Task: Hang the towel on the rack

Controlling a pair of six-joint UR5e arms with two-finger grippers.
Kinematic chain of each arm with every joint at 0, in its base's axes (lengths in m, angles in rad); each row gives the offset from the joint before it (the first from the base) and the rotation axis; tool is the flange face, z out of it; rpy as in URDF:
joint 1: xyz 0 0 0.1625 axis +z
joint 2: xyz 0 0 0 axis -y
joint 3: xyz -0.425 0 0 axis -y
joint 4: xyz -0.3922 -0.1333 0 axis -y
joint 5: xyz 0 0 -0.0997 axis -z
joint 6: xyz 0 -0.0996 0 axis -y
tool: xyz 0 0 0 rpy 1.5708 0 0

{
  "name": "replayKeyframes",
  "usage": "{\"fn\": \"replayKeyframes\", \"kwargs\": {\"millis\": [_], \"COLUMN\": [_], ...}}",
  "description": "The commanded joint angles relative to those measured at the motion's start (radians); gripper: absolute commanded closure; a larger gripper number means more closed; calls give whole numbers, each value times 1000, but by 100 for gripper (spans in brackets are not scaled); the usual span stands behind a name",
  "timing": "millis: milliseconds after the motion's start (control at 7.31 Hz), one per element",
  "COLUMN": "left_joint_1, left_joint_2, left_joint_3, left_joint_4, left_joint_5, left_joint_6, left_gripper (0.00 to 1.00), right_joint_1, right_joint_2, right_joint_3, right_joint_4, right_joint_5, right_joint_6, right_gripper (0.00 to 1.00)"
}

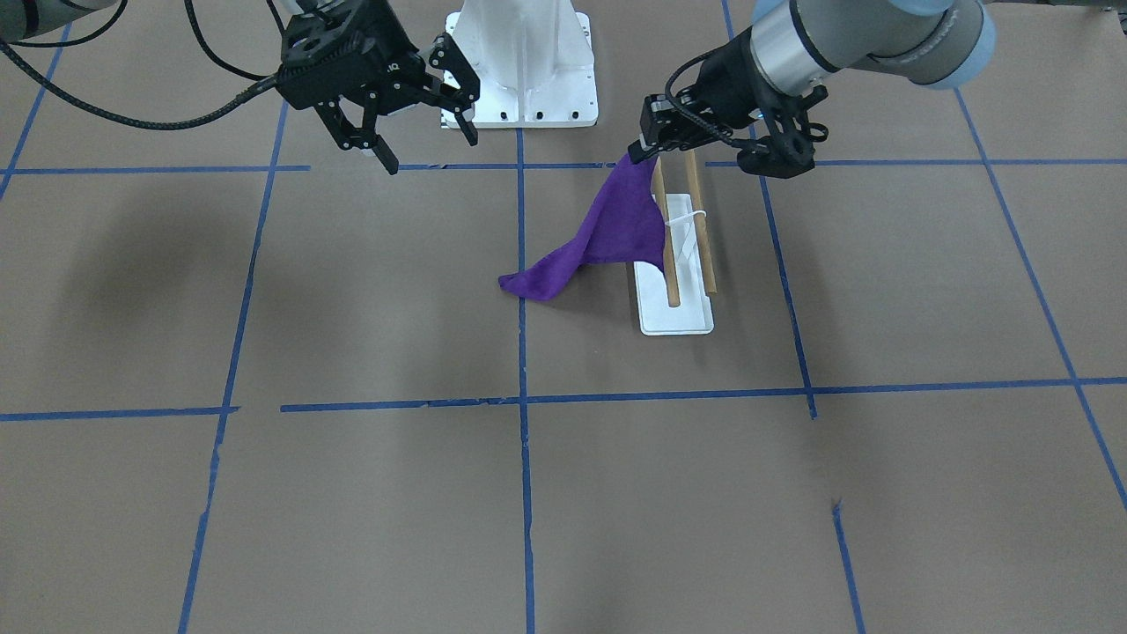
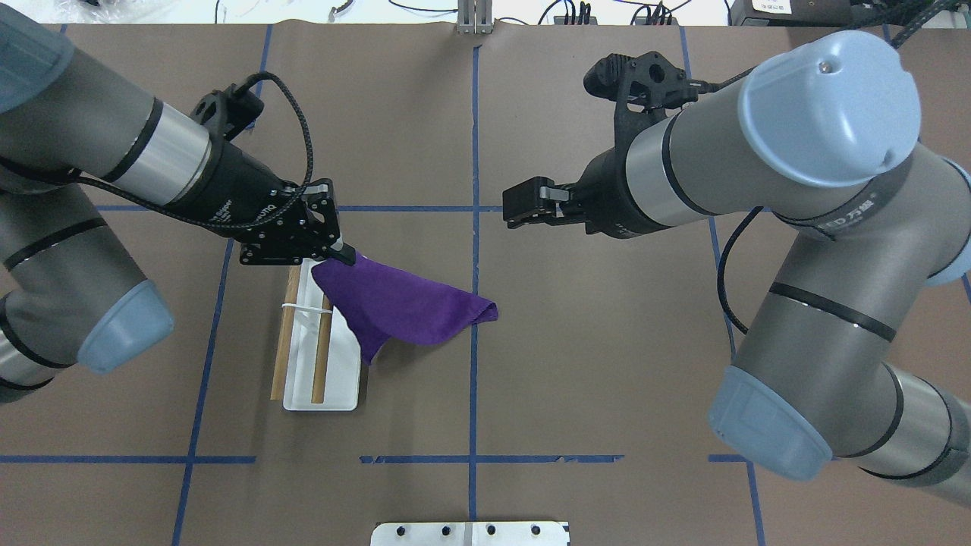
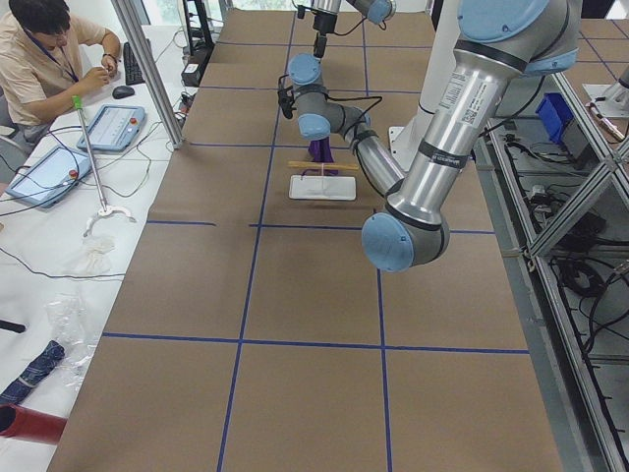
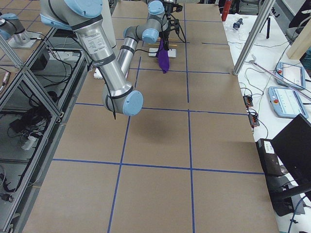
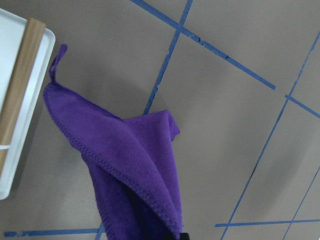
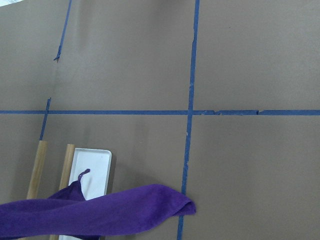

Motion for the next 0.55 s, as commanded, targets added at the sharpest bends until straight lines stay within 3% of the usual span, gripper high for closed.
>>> {"fn": "replayKeyframes", "kwargs": {"millis": [0, 410], "left_joint_1": [-78, -163], "left_joint_2": [118, 212], "left_joint_3": [-37, 0], "left_joint_4": [3, 4], "left_joint_5": [-3, -3], "left_joint_6": [236, 491], "left_gripper": [100, 100], "right_joint_1": [11, 17], "right_joint_2": [-14, -23], "right_joint_3": [-6, -6], "right_joint_4": [0, 0], "right_joint_5": [5, 1], "right_joint_6": [-8, -26], "right_gripper": [0, 0]}}
